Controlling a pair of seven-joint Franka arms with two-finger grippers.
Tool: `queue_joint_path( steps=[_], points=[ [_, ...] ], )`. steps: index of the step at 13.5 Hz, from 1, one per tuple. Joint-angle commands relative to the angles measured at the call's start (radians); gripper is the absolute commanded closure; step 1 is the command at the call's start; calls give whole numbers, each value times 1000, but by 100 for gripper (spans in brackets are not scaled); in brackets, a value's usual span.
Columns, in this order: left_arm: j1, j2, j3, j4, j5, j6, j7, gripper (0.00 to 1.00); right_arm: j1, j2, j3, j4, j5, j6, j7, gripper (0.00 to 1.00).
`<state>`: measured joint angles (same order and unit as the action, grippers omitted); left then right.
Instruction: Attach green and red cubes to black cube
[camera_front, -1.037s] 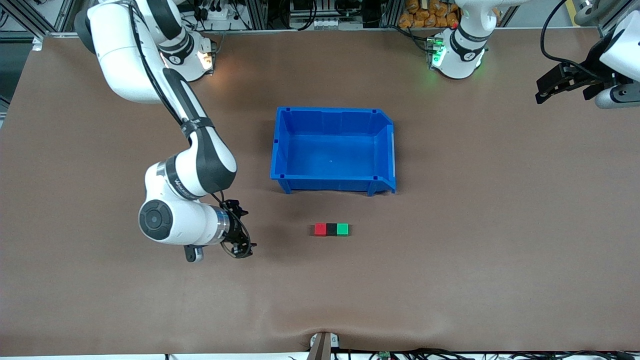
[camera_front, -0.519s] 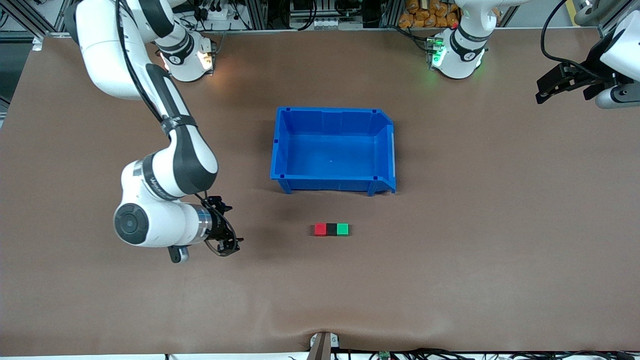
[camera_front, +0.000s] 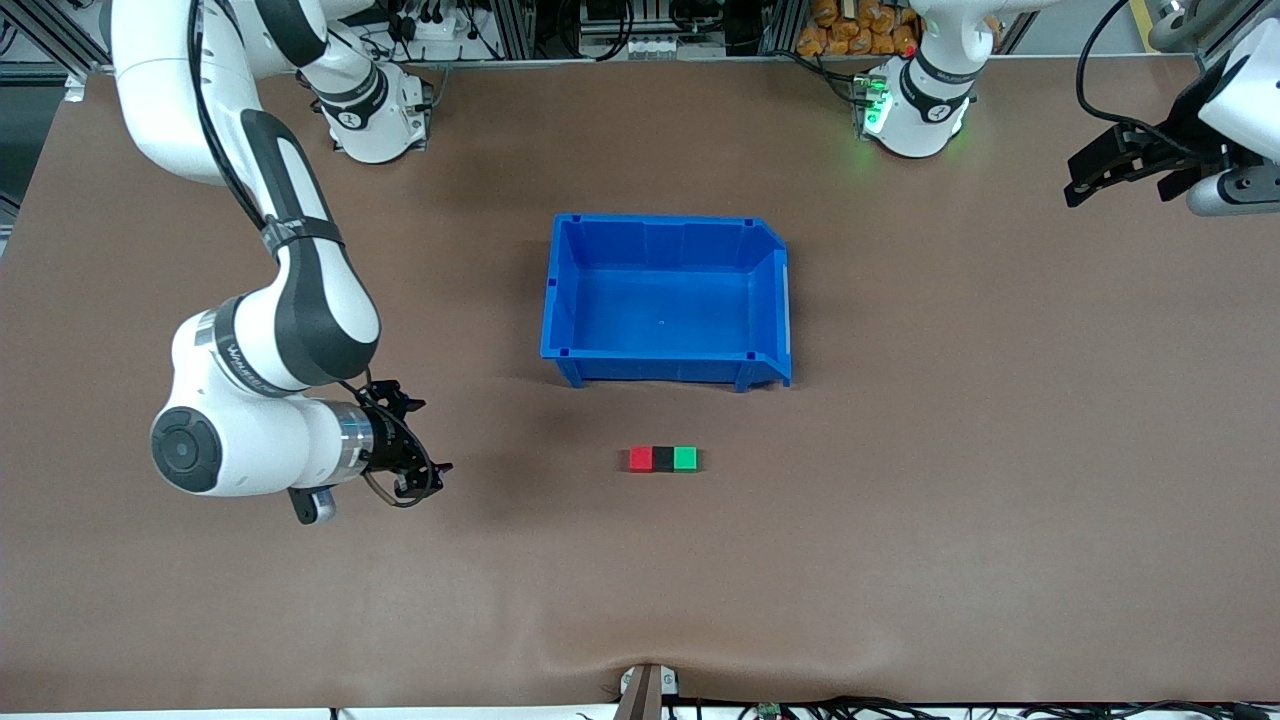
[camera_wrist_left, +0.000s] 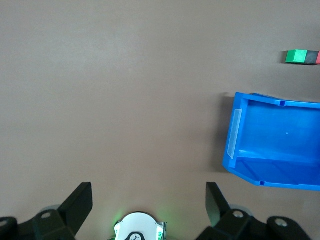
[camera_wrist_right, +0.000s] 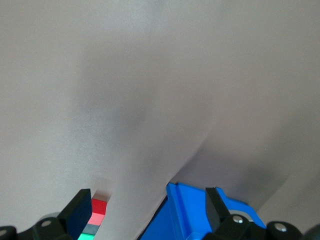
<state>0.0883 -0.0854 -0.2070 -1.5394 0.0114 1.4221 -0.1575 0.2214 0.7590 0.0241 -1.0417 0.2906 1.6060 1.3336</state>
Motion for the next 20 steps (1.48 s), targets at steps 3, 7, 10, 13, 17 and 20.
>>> queue_joint_path(
  steps=[3,7,10,13,17,20],
  points=[
    [11,-17,5,4,-14,-17,22,0,-50,-50,19,-21,5,-87,-76,0],
    [11,-17,9,2,-14,-19,21,0,-82,-73,19,-21,2,-124,-120,0],
    [8,-10,8,-1,-13,-17,19,0,-94,-93,14,-21,-5,-138,-185,0],
    [11,-8,9,1,-14,-15,19,0,-112,-116,7,-23,-16,-166,-261,0],
    [11,-8,9,-1,-14,-15,19,0,-140,-139,8,-23,-51,-195,-333,0],
    [13,-8,9,1,-13,-15,19,0,-158,-153,8,-23,-76,-201,-384,0]
  ],
)
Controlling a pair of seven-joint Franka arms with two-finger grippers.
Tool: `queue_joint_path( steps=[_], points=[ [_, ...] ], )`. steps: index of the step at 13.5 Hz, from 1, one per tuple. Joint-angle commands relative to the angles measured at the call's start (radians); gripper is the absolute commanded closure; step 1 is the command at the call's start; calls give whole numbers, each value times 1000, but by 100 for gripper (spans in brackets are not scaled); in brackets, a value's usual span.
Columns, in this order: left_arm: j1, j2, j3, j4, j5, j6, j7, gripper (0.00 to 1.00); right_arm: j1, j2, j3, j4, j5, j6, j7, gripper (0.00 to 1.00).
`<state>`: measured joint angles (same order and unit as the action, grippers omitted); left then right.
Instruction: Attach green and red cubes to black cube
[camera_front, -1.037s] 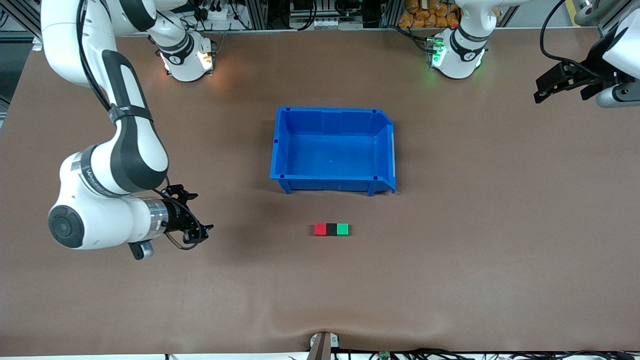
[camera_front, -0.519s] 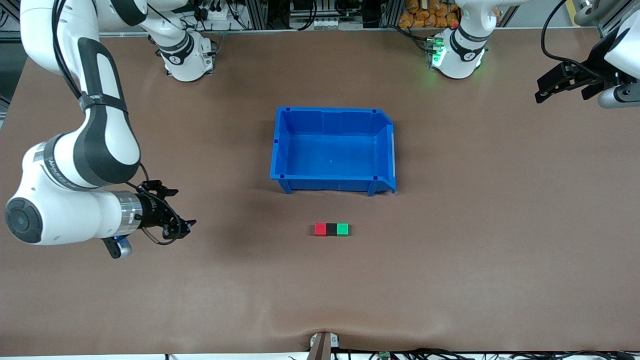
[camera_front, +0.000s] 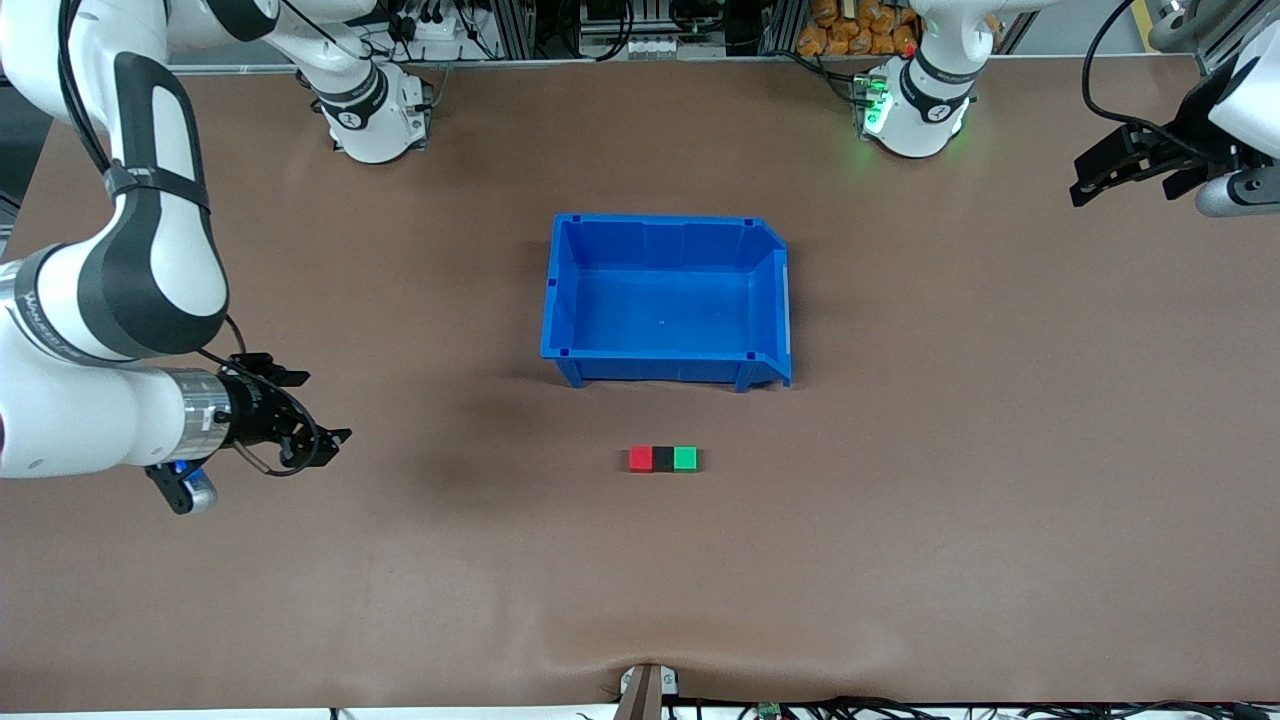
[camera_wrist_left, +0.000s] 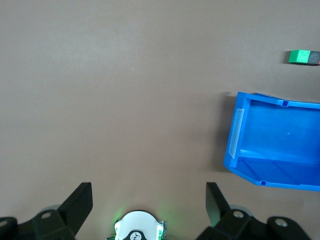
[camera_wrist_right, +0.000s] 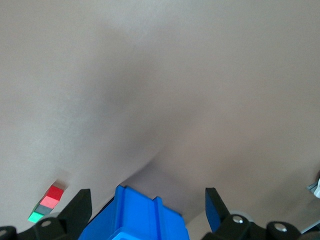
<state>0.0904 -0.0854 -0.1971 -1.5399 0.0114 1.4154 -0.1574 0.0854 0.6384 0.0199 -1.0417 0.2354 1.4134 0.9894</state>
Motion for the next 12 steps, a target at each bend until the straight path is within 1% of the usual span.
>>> queue_joint_path(
  steps=[1,5,9,12],
  points=[
    [11,-8,-1,0,-13,-9,19,0,-29,-37,12,-23,-22,-10,-72,0],
    [9,-5,-1,-3,-13,-9,19,0,-47,-59,15,-23,-67,-43,-135,0],
    [9,-1,-1,-2,-13,-6,19,0,-84,-81,15,-23,-73,-73,-253,0],
    [9,-1,-1,-2,-13,-6,19,0,-93,-91,15,-23,-83,-94,-284,0]
  ],
)
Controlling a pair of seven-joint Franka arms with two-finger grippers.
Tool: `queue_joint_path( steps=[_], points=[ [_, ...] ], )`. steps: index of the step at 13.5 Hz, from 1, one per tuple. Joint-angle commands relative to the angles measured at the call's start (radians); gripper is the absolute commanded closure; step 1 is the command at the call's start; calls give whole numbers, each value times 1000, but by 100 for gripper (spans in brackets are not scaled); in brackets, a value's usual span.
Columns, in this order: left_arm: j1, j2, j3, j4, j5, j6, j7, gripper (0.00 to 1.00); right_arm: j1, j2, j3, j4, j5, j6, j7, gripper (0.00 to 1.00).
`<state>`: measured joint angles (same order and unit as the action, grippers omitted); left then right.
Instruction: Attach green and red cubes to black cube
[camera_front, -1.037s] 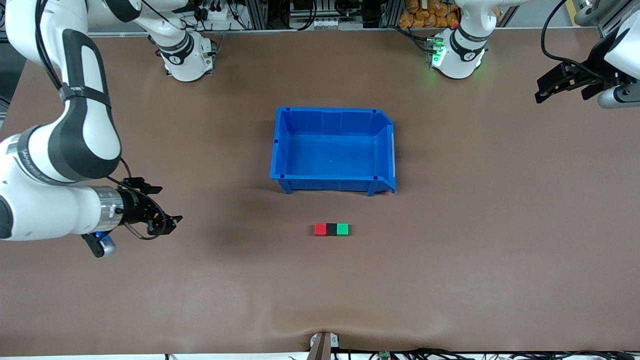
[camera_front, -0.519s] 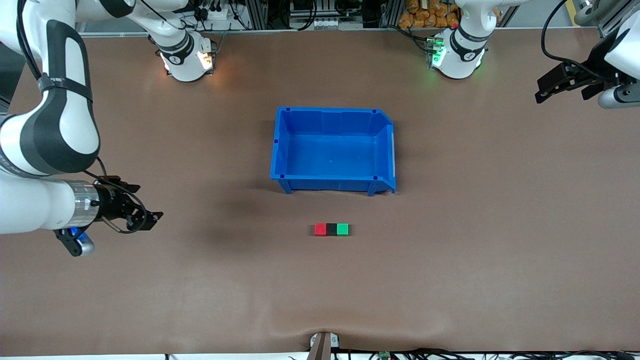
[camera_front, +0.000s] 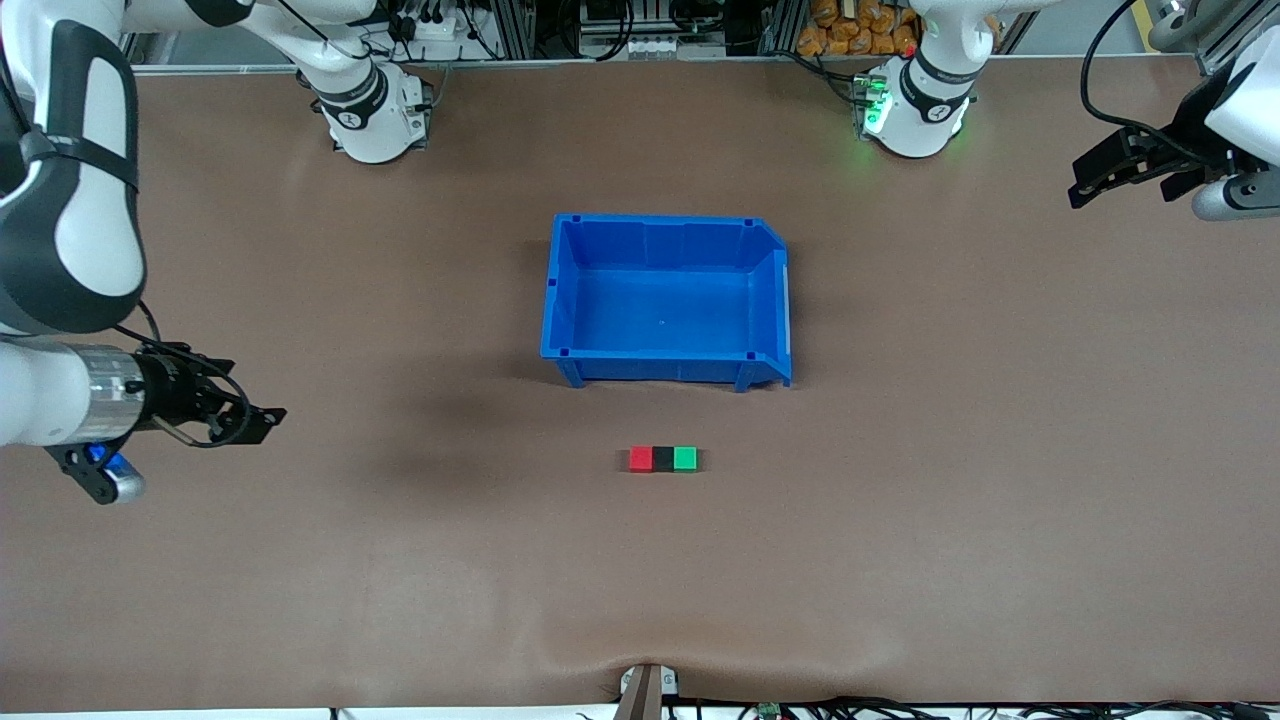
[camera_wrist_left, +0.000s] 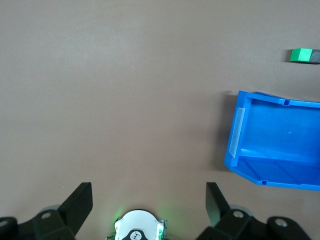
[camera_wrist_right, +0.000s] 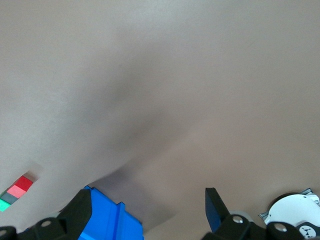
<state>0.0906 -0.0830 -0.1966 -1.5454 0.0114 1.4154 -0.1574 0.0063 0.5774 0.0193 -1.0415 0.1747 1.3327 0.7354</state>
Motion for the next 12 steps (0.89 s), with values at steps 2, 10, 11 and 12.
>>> queue_joint_path(
  steps=[2,10,11,12],
  points=[
    [9,-3,-1,4,-13,-6,19,0,-26,-42,17,-25,-37,-23,-66,0],
    [9,-1,-1,2,-13,-4,19,0,-29,-71,14,-23,-90,-40,-182,0],
    [11,-1,-1,4,-13,-4,19,0,-26,-73,14,-23,-104,-53,-188,0],
    [11,-1,-1,4,-13,-4,19,0,-23,-73,16,-23,-119,-58,-217,0]
  ],
)
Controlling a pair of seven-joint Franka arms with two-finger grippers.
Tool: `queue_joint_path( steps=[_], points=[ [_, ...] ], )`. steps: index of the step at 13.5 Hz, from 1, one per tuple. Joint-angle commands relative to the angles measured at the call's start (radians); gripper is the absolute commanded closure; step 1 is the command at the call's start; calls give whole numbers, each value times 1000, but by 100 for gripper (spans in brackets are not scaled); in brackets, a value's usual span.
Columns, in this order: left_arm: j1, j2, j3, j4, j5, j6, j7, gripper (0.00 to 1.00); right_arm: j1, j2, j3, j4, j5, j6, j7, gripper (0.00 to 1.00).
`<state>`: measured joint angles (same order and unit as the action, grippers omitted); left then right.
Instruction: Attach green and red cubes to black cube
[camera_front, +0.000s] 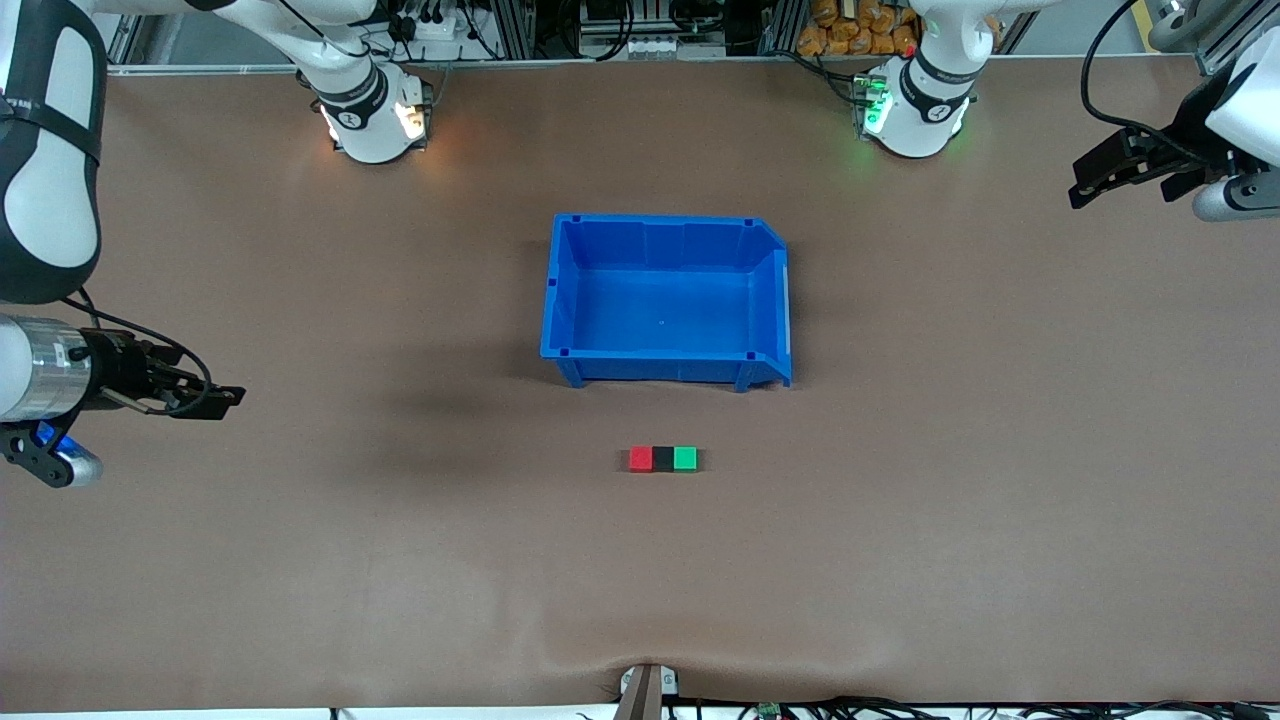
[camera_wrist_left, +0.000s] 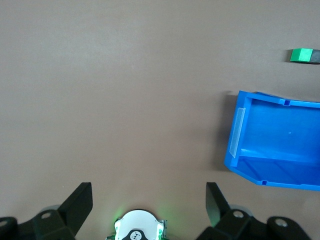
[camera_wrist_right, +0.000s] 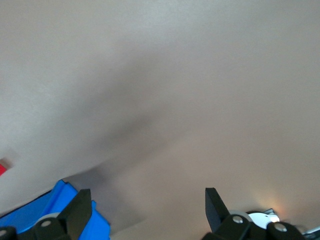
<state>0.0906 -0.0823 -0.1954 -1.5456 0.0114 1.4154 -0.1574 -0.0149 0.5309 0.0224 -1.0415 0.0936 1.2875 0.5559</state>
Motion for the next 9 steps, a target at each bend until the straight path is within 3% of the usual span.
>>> queue_joint_path(
  steps=[1,9],
  points=[
    [11,-4,-2,2,-13,-4,19,0,0,-37,11,-23,-47,-14,-74,0],
    [9,4,-2,2,-13,-1,19,0,1,-68,10,-22,-121,-34,-274,0]
  ],
)
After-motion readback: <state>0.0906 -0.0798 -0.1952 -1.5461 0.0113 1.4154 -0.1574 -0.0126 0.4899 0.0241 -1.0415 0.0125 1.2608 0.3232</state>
